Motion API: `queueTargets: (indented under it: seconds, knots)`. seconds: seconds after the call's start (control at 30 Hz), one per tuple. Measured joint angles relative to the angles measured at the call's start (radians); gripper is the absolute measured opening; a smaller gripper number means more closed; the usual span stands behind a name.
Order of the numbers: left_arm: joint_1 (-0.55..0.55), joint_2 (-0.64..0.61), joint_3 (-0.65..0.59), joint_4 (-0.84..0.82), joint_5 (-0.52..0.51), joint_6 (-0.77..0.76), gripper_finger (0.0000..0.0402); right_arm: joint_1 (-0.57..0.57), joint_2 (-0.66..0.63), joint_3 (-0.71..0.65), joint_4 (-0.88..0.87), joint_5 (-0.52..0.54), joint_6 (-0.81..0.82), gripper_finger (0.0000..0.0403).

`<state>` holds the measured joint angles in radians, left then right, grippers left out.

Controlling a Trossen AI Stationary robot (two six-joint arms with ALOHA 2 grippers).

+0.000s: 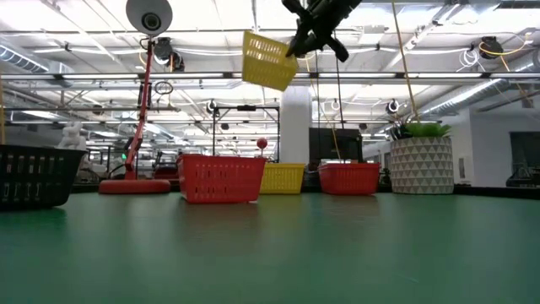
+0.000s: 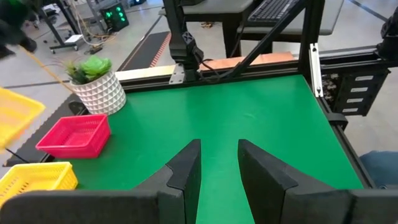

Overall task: Stack baskets by color
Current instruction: Stack the bottom yellow bin on the top stacked yellow bin

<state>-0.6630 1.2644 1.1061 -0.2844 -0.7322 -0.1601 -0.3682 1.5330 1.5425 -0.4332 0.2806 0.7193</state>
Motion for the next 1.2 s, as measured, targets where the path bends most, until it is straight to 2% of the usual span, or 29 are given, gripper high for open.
queueTargets:
  seconds: [0.2,0.37,0.6,0.9,1.2]
  knots:
    - [0.016,0.0,0.0,-0.002,0.0,0.008,0.0108,-0.063,-0.001,0.083,-0.085,-0.006,-0.022,0.0003]
    - [0.022,0.0,0.0,-0.002,0.0,0.008,0.0108,-0.115,0.0,0.129,-0.095,-0.099,-0.025,0.0003]
    - [0.022,0.0,0.0,-0.001,0.0,0.004,0.0108,-0.186,0.002,0.146,-0.123,-0.155,-0.032,0.0003]
    - [0.028,0.0,0.0,0.002,0.0,0.005,0.0108,-0.22,0.142,0.146,-0.156,-0.231,-0.029,0.0003]
    - [0.028,0.0,0.0,0.002,0.0,0.001,0.0108,-0.226,0.272,0.146,-0.145,-0.23,-0.017,0.0003]
